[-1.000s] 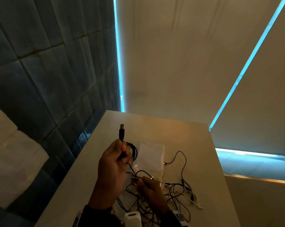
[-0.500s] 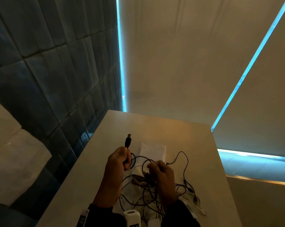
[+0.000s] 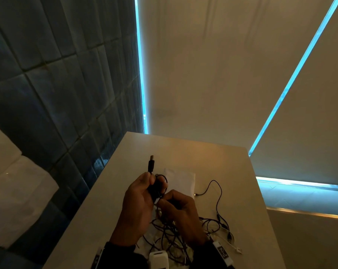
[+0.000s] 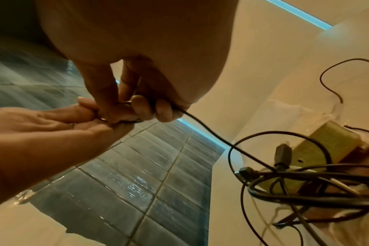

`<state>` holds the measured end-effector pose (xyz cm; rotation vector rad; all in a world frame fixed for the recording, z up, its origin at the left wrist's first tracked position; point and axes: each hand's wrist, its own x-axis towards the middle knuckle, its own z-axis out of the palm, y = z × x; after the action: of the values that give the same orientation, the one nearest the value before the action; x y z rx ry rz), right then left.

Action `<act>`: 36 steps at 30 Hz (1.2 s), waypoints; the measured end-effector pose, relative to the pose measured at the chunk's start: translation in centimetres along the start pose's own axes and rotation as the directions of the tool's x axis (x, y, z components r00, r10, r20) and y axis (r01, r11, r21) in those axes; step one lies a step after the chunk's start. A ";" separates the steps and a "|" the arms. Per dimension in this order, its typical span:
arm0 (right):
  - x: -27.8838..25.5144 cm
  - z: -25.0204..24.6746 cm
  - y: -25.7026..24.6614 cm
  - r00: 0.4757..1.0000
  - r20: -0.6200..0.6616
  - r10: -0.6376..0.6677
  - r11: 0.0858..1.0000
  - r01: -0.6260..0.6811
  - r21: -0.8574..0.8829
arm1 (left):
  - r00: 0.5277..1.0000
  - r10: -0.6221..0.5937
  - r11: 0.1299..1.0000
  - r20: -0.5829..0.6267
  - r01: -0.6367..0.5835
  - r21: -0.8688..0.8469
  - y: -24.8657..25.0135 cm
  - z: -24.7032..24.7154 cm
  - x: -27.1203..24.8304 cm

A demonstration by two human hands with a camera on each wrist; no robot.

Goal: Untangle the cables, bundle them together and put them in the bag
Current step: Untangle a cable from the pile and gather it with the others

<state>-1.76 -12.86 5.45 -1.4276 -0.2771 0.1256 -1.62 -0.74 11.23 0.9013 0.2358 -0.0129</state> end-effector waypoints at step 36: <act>1.0 -1.8 2.9 0.945 -0.310 0.105 0.994 -0.112 -0.005 | 0.983 0.183 0.919 -0.008 -0.168 0.357 0.3 -1.0 0.7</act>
<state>-0.09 -13.97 2.46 -1.4619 0.0589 -0.0127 -1.13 0.28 10.77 1.2834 0.1924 0.1336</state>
